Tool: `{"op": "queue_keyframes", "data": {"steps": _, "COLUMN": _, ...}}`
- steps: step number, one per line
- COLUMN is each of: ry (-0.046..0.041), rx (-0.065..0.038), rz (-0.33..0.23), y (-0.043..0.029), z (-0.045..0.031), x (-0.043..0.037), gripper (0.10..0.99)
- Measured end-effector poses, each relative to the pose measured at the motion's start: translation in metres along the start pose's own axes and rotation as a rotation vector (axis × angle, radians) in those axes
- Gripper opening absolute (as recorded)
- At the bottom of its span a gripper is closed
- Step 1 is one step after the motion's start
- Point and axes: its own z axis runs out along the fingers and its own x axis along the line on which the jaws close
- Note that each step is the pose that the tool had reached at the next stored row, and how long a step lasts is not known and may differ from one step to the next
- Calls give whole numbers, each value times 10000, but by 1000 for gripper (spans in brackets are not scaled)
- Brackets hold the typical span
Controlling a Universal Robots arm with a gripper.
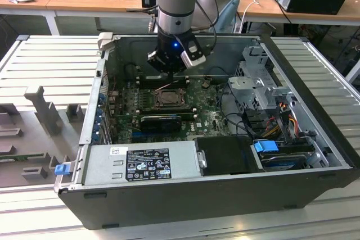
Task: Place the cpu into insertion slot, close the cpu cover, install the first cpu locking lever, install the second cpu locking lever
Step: 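Install the first cpu locking lever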
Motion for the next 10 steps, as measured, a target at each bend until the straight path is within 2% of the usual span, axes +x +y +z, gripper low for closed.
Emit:
{"op": "queue_keyframes", "data": {"steps": 5, "ry": 0, "rx": 0, "rz": 1, "y": -7, "z": 43, "x": -13, "gripper": 106}}
{"op": "queue_keyframes", "data": {"steps": 10, "ry": -1, "rx": 0, "rz": 0, "y": -14, "z": 84, "x": -92, "gripper": 106}}
